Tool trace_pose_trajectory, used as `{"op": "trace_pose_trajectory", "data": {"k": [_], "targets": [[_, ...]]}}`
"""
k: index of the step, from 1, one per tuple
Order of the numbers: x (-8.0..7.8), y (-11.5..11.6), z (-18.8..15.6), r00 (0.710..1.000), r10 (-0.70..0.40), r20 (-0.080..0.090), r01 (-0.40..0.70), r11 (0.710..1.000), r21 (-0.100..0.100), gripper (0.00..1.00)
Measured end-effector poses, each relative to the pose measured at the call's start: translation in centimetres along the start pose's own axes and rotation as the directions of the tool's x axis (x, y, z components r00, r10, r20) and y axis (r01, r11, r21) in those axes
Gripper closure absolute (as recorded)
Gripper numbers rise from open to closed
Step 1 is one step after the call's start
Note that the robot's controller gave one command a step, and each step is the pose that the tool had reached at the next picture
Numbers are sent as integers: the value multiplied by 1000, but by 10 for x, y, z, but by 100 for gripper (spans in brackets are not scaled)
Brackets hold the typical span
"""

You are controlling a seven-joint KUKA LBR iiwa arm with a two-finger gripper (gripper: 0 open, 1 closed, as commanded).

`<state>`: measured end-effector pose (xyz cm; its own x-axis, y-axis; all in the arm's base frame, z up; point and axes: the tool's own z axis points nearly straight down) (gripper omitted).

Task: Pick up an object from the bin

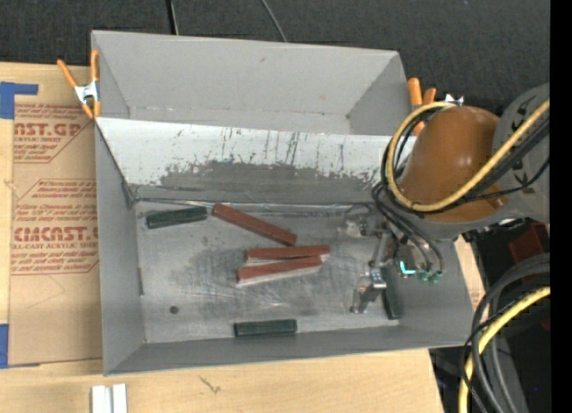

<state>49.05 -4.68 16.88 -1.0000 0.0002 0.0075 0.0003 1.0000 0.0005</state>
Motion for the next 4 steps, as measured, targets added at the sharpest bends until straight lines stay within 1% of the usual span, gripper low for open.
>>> {"op": "trace_pose_trajectory", "data": {"k": [1,2,3,4], "targets": [[-2,0,-4,1000,-1,8,1,1000,1,0],[-30,40,92,994,106,31,-106,994,-2,100],[-30,40,92,994,106,31,-106,994,-2,100],[-36,38,45,996,94,4,-94,996,-1,100]]}}
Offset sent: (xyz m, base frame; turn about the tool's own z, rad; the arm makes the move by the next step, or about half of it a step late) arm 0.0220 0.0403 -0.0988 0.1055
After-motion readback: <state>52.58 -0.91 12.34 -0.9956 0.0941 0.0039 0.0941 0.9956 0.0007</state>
